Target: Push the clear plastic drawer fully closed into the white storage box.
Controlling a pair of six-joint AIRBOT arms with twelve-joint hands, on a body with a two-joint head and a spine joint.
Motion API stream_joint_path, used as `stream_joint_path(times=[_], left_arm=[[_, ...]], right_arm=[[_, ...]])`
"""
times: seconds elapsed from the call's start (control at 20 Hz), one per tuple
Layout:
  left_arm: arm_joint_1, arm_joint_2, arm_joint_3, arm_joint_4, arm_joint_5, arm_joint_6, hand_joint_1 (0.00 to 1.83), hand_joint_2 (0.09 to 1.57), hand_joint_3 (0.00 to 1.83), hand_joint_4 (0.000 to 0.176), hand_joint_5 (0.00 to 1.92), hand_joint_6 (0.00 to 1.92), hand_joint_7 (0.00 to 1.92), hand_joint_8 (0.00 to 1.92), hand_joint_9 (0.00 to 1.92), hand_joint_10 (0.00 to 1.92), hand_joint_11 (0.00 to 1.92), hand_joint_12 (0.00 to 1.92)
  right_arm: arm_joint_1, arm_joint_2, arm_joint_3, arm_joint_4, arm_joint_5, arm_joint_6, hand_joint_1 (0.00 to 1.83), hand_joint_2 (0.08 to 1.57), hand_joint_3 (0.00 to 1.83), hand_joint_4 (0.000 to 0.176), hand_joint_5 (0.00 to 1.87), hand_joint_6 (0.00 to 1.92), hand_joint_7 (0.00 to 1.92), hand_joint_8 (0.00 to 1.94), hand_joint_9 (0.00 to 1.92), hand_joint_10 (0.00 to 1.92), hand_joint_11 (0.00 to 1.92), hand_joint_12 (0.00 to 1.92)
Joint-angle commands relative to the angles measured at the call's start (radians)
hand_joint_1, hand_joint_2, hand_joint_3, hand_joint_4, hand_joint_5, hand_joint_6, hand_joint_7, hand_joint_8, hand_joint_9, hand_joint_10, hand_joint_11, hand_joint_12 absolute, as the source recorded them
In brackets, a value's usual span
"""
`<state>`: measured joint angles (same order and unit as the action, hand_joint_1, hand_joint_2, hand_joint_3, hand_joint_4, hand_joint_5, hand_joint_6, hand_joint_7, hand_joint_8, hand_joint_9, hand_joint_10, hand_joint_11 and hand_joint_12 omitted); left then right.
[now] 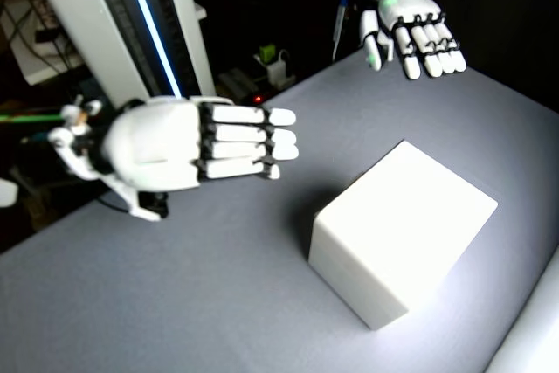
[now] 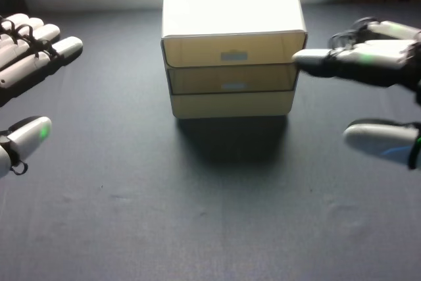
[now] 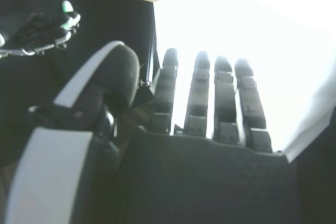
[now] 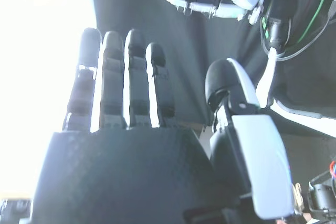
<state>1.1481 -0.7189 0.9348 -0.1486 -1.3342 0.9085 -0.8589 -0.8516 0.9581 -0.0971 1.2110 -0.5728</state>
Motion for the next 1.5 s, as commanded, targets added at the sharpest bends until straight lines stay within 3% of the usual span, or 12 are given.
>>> stream_joint_path(times=[0.0,0.1,0.15,0.35,0.6,0.65,0.85,0.9,1.15,1.25,1.35,1.45], left_arm=[[-0.004,0.008,-0.001,-0.015,-0.131,-0.002,0.0,1.57,0.2,0.109,0.0,0.0,0.0,0.0,0.0,0.0,0.0,0.0],[-0.003,0.008,-0.002,-0.019,-0.142,-0.002,0.0,1.57,0.2,0.106,0.0,0.0,0.0,0.0,0.0,0.0,0.0,0.0],[0.0,0.007,-0.002,-0.022,-0.152,-0.002,0.0,1.57,0.08,0.109,0.0,0.0,0.0,0.0,0.0,0.0,0.0,0.0],[0.007,0.006,-0.004,-0.032,-0.194,-0.001,0.0,1.54,0.04,0.105,0.0,0.0,0.0,0.0,0.0,0.0,0.0,0.0],[0.011,0.004,-0.009,-0.043,-0.24,0.004,0.0,1.45,0.0,0.093,0.0,0.0,0.0,0.0,0.0,0.0,0.0,0.0],[0.014,0.003,-0.011,-0.048,-0.252,0.007,0.0,1.41,0.0,0.118,0.0,0.0,0.0,0.0,0.0,0.0,0.0,0.0],[0.031,0.001,-0.015,-0.069,-0.3,0.009,0.0,1.31,0.0,0.147,0.0,0.0,0.0,0.0,0.0,0.0,0.0,0.0],[0.035,0.001,-0.016,-0.074,-0.312,0.009,0.0,1.33,0.0,0.17,0.0,0.0,0.0,0.0,0.0,0.0,0.0,0.0],[0.059,0.001,-0.022,-0.097,-0.364,0.012,0.0,1.25,0.0,0.176,0.0,0.0,0.0,0.0,0.0,0.0,0.0,0.0],[0.067,0.001,-0.024,-0.105,-0.376,0.013,0.0,1.23,0.0,0.176,0.0,0.0,0.0,0.0,0.0,0.0,0.0,0.0],[0.078,0.002,-0.028,-0.112,-0.393,0.013,0.0,1.21,0.0,0.176,0.0,0.0,0.0,0.0,0.0,0.0,0.0,0.0],[0.078,0.002,-0.028,-0.115,-0.394,0.01,0.0,1.23,0.0,0.176,0.0,0.0,0.0,0.0,0.0,0.0,0.0,0.0]], right_arm=[[-0.004,0.012,-0.002,0.046,0.162,-0.008,0.54,1.39,0.0,0.0,0.31,0.0,0.38,0.0,0.44,0.05,0.01,1.32],[-0.038,0.029,-0.01,0.101,0.205,-0.032,0.5,1.4,0.0,0.0,0.29,0.0,0.34,0.0,0.44,0.05,0.0,1.44],[-0.053,0.035,-0.012,0.126,0.227,-0.041,0.57,1.4,0.0,0.0,0.25,0.01,0.2,0.0,0.3,0.02,0.0,1.15],[-0.083,0.059,-0.021,0.19,0.271,-0.079,0.57,1.43,0.01,0.0,0.21,0.0,0.16,0.0,0.24,0.0,0.0,1.04],[-0.107,0.089,-0.039,0.258,0.314,-0.14,0.45,1.42,0.0,0.0,0.0,0.0,0.0,0.0,0.0,0.0,0.0,0.03],[-0.117,0.094,-0.041,0.273,0.324,-0.146,0.45,1.41,0.0,0.0,0.0,0.0,0.0,0.0,0.0,0.0,0.0,0.01],[-0.155,0.111,-0.054,0.316,0.376,-0.16,0.46,1.39,0.0,0.0,0.0,0.0,0.0,0.0,0.0,0.0,0.0,0.0],[-0.161,0.117,-0.058,0.321,0.385,-0.163,0.46,1.38,0.0,0.0,0.0,0.0,0.0,0.0,0.0,0.0,0.0,0.0],[-0.169,0.138,-0.073,0.322,0.406,-0.185,0.38,1.32,0.0,0.005,0.0,0.0,0.0,0.0,0.0,0.0,0.0,0.0],[-0.169,0.144,-0.081,0.324,0.407,-0.202,0.37,1.23,0.0,0.038,0.0,0.0,0.0,0.0,0.0,0.0,0.0,0.0],[-0.169,0.144,-0.083,0.329,0.411,-0.205,0.36,1.26,0.0,0.0,0.0,0.0,0.0,0.0,0.0,0.0,0.0,0.0],[-0.171,0.144,-0.083,0.33,0.423,-0.205,0.43,1.23,0.0,0.0,0.0,0.0,0.0,0.0,0.0,0.0,0.0,0.0]])
